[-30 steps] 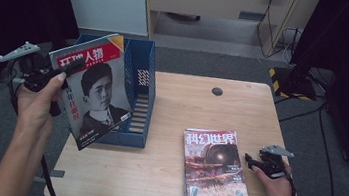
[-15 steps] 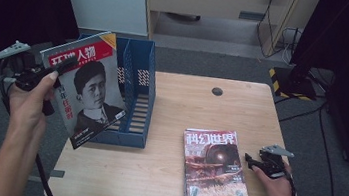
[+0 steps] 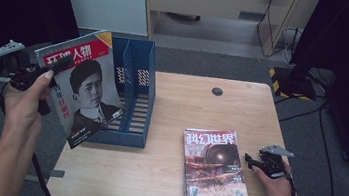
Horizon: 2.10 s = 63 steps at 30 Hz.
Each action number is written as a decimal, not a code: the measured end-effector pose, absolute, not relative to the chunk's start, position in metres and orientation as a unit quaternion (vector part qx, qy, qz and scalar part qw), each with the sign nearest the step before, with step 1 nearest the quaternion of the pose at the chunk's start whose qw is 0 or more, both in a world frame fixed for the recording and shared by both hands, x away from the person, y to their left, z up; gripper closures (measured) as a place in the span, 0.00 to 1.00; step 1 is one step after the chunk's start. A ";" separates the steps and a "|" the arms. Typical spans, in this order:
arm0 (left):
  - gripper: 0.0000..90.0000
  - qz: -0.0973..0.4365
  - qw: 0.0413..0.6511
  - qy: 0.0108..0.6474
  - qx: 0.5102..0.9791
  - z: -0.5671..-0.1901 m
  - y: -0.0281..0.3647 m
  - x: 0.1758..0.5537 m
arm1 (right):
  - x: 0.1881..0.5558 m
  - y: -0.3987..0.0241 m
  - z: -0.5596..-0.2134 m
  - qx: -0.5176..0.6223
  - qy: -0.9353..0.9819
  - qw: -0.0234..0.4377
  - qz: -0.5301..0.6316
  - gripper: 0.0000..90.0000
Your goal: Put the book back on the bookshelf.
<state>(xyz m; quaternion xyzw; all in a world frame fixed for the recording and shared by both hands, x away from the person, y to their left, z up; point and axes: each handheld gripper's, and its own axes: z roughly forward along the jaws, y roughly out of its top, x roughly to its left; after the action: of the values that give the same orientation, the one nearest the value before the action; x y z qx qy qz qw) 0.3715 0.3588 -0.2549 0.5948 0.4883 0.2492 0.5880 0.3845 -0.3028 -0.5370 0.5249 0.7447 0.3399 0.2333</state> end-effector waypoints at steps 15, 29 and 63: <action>0.95 0.257 0.585 0.495 0.588 -0.253 0.372 0.368 | 0.385 -0.303 -0.537 0.525 0.745 0.233 0.340 0.40; 0.95 0.264 0.583 0.503 0.581 -0.253 0.388 0.364 | 0.385 -0.303 -0.537 0.525 0.745 0.233 0.340 0.40; 0.95 0.284 0.569 0.506 0.582 -0.243 0.424 0.374 | 0.384 -0.303 -0.537 0.522 0.746 0.236 0.339 0.40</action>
<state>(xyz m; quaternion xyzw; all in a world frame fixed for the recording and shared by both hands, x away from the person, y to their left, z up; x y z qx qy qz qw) 0.3743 0.4240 -0.2432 0.5822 0.5065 0.2837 0.5693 0.3844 -0.3025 -0.5371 0.5225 0.7460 0.3389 0.2361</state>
